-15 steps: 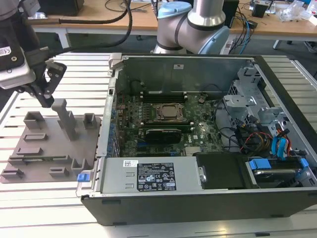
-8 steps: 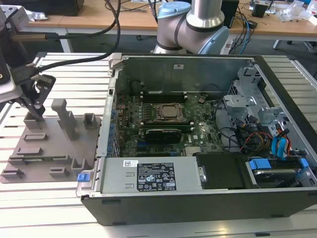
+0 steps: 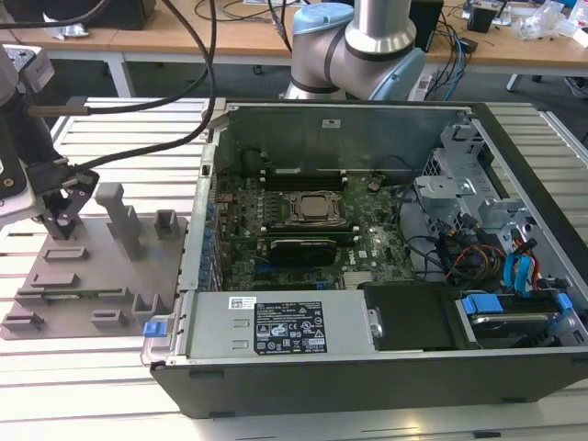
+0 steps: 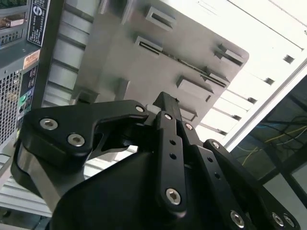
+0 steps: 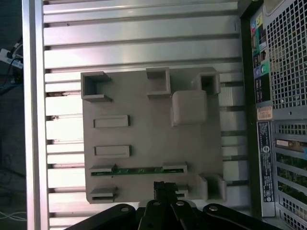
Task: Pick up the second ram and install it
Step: 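Reach for the second ram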
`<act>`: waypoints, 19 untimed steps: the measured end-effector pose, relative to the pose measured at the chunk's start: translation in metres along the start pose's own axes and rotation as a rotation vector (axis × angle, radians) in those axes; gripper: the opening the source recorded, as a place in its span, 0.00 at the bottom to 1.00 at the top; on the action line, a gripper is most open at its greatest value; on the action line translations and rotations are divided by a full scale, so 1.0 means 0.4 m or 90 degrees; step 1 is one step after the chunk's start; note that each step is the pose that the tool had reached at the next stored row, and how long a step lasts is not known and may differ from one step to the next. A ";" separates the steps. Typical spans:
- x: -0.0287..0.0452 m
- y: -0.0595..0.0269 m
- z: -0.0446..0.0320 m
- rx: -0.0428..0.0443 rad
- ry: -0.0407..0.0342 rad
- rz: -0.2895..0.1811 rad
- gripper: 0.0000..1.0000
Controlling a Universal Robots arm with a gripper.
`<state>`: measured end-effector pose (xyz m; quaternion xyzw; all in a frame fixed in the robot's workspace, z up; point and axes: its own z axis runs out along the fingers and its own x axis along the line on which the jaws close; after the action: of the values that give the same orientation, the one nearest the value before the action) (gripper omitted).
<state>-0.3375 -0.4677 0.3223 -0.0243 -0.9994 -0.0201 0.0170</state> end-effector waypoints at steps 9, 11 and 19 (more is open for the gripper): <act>0.037 -0.006 0.060 -0.0001 -0.0001 0.000 0.11; 0.046 -0.007 0.075 0.0000 0.0000 0.000 0.11; 0.068 -0.011 0.147 0.0001 0.0000 0.000 0.11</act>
<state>-0.3669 -0.4683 0.2641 -0.0243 -0.9994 -0.0201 0.0170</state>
